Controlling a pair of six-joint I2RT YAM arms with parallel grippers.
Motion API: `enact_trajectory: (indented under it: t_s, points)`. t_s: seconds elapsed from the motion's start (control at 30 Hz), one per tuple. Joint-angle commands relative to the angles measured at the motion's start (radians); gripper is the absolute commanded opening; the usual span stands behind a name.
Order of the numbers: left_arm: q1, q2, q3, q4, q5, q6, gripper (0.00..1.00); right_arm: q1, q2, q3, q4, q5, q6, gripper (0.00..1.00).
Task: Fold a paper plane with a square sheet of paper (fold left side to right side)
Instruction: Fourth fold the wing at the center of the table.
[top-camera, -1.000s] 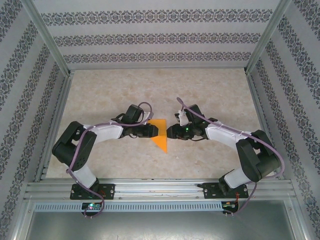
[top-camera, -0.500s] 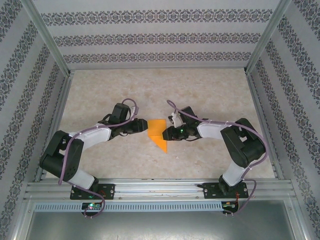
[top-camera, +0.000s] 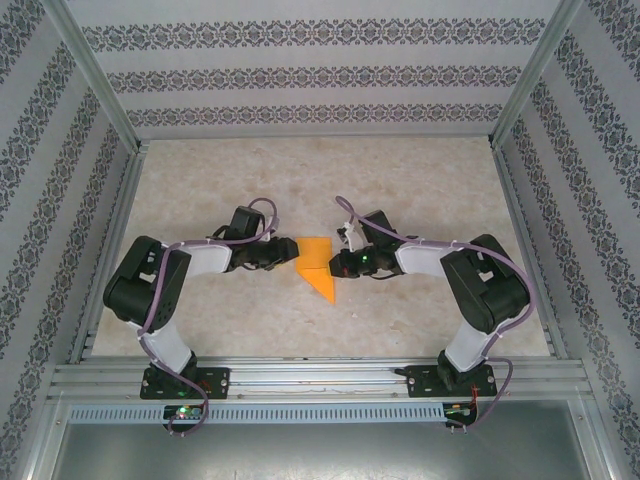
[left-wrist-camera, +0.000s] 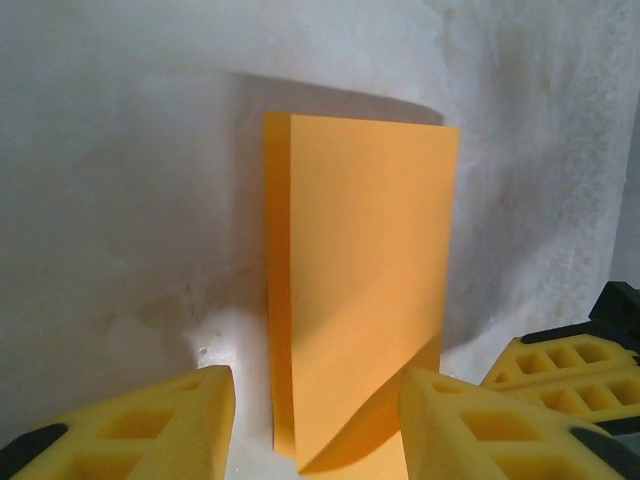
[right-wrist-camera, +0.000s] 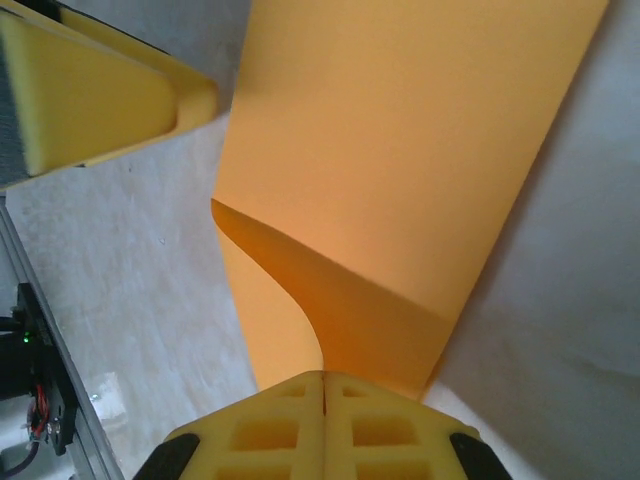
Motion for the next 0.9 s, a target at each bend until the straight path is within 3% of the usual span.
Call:
enact_trajectory:
  t_s: [0.0,0.27,0.43,0.7,0.87]
  points:
    - [0.007,0.022,0.045,0.034,0.042,-0.006,0.47,-0.013,-0.037,-0.022,0.04,-0.034,-0.011,0.0]
    - [-0.001,0.079,0.07,0.072,0.074,-0.018,0.43,-0.021,-0.05,-0.042,0.054,-0.045,-0.005,0.0]
    - [-0.009,0.099,0.082,0.087,0.07,-0.016,0.24,-0.024,-0.057,-0.053,0.055,-0.039,0.0,0.02]
    - [-0.016,0.078,0.075,0.102,0.063,-0.029,0.04,-0.025,-0.14,-0.07,-0.03,0.086,-0.006,0.35]
    - [-0.03,0.055,0.051,0.158,0.04,-0.108,0.01,0.029,-0.264,-0.04,-0.241,0.315,-0.063,0.46]
